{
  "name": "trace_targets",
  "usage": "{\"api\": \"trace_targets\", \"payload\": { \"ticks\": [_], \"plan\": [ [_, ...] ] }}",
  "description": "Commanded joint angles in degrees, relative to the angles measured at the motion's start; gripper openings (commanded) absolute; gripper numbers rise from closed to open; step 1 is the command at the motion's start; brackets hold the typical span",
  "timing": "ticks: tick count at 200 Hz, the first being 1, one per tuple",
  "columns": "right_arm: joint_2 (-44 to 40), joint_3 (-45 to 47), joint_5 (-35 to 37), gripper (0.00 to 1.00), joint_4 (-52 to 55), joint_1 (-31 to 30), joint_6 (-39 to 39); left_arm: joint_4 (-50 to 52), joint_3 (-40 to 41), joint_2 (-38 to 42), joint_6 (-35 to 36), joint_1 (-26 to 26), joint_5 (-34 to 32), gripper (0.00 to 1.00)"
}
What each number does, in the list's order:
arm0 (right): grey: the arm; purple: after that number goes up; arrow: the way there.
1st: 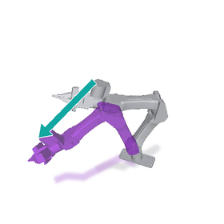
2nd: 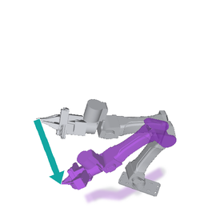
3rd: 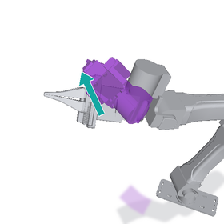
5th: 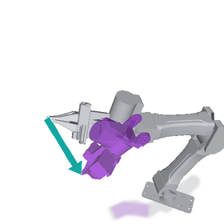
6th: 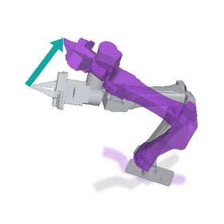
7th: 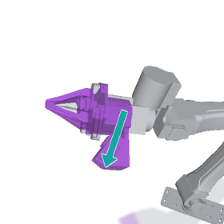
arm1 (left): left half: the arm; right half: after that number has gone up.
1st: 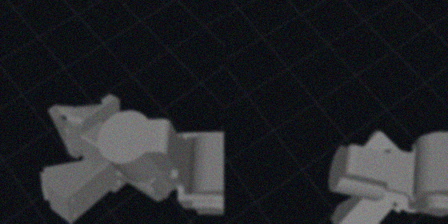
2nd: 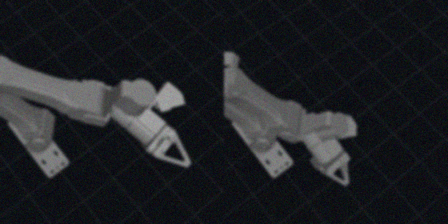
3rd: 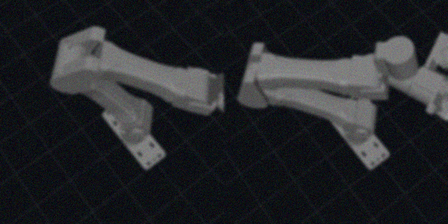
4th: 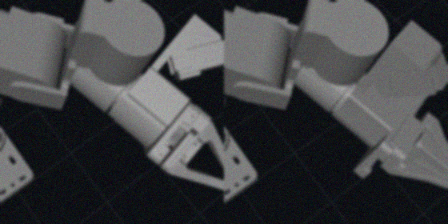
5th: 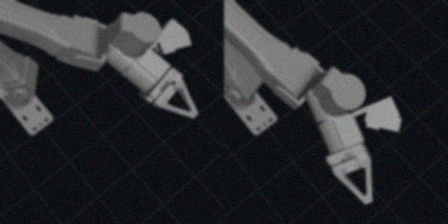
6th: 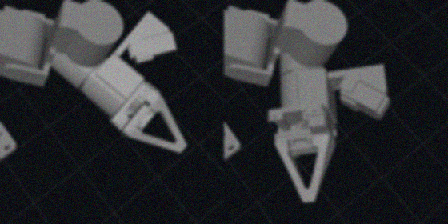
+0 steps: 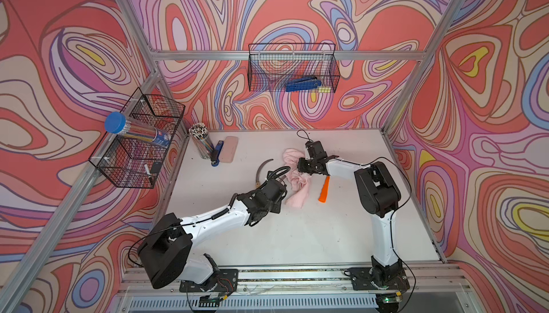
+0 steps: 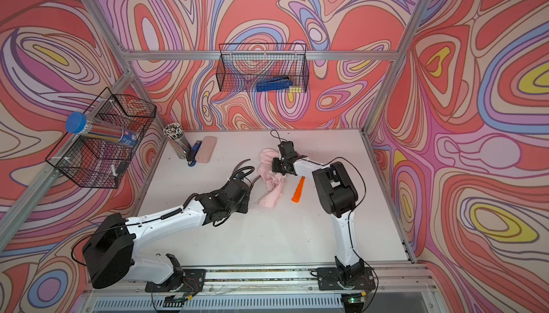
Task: Wipe small sickles with rags
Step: Wipe the small sickle.
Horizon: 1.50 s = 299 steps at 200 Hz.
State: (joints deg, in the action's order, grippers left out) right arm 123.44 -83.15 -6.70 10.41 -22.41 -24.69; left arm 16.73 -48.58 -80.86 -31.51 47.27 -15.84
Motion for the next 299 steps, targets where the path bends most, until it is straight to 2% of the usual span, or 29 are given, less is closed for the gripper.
{"api": "trace_targets", "payload": {
  "ticks": [1, 57, 93, 132, 168, 232, 265, 299],
  "plan": [
    [-0.4, -0.1, 10.0, 0.0, 3.5, 5.3, 0.1, 3.3, 1.3, 2.8, -0.9, -0.2, -3.3, 0.0],
    [1.4, -6.7, 12.8, 0.0, 7.8, 7.3, 0.2, 4.0, 2.6, 4.5, -1.2, -0.2, -3.9, 0.0],
    [3.3, -10.2, 12.2, 0.0, 9.9, 9.2, -0.3, 4.0, 2.9, 4.9, -1.2, -0.2, -4.0, 0.0],
    [1.0, -9.0, 8.9, 0.0, 7.7, 8.5, 1.3, 3.7, 2.5, 4.2, -1.2, -0.2, -3.6, 0.0],
    [0.3, -9.8, 9.4, 0.0, 7.8, 2.7, 4.4, 3.3, 2.1, 3.1, -1.0, -0.2, -3.1, 0.0],
    [7.7, -19.5, 6.8, 0.0, 12.8, -6.4, 6.7, 3.2, 1.4, 2.2, -0.9, -0.2, -2.7, 0.0],
    [6.9, -16.4, 0.5, 0.0, 10.4, -9.3, 5.5, 2.9, 0.7, 1.3, -0.8, -0.2, -2.4, 0.0],
    [2.7, -8.7, -7.5, 0.0, 5.0, -10.9, 3.6, 2.8, 0.7, 1.1, -0.9, -0.2, -2.6, 0.0]
  ]
}}
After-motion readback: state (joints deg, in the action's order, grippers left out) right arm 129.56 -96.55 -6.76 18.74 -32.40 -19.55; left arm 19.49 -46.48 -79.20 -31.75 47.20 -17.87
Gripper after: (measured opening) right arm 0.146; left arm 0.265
